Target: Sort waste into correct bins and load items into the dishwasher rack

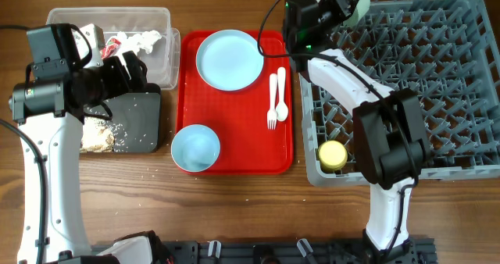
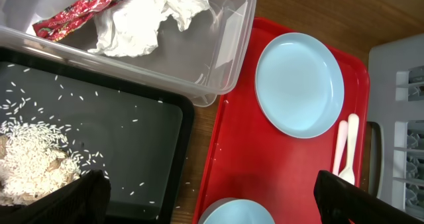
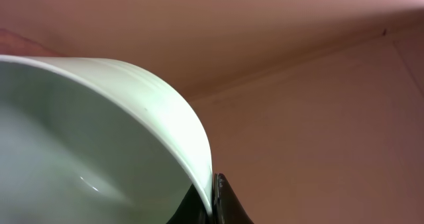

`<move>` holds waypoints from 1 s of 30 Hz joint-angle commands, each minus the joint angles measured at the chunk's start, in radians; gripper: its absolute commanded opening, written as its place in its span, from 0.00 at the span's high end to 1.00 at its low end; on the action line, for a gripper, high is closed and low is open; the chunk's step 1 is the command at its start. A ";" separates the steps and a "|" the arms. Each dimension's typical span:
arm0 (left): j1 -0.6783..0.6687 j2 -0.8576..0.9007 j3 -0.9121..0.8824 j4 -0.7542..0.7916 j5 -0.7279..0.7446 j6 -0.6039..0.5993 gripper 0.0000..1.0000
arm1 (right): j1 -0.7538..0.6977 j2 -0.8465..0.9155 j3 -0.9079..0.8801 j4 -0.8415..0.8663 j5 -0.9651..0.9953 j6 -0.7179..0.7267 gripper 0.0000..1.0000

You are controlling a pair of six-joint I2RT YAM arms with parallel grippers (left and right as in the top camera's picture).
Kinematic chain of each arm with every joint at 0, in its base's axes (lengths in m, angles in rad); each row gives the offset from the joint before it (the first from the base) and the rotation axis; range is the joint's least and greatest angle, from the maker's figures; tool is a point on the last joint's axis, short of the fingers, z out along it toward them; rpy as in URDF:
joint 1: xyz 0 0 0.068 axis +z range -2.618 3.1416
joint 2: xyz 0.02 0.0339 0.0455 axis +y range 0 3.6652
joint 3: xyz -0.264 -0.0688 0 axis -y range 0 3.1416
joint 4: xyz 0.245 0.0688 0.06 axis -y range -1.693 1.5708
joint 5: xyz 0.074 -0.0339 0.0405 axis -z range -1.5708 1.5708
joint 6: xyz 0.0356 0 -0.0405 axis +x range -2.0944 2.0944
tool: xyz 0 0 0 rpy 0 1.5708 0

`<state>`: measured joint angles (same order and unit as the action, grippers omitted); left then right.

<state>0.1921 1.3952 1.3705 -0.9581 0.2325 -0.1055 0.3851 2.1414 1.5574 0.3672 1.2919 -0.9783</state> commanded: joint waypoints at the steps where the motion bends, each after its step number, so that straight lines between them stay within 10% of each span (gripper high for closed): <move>1: 0.006 0.006 0.008 0.003 -0.002 0.020 0.00 | -0.004 0.013 -0.020 -0.053 0.016 0.050 0.96; 18: 0.006 0.006 0.008 0.003 -0.002 0.020 0.00 | 0.060 0.013 -0.028 -0.235 -0.062 0.196 0.95; 24: 0.006 0.006 0.008 0.003 -0.002 0.020 0.00 | 0.090 0.013 -0.028 -0.256 -0.070 0.196 0.50; 30: 0.006 0.006 0.008 0.003 -0.002 0.020 0.00 | 0.121 0.013 -0.028 -0.281 -0.142 0.196 0.41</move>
<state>0.1921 1.3952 1.3705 -0.9581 0.2321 -0.1055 0.4858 2.1429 1.5383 0.1074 1.2049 -0.7967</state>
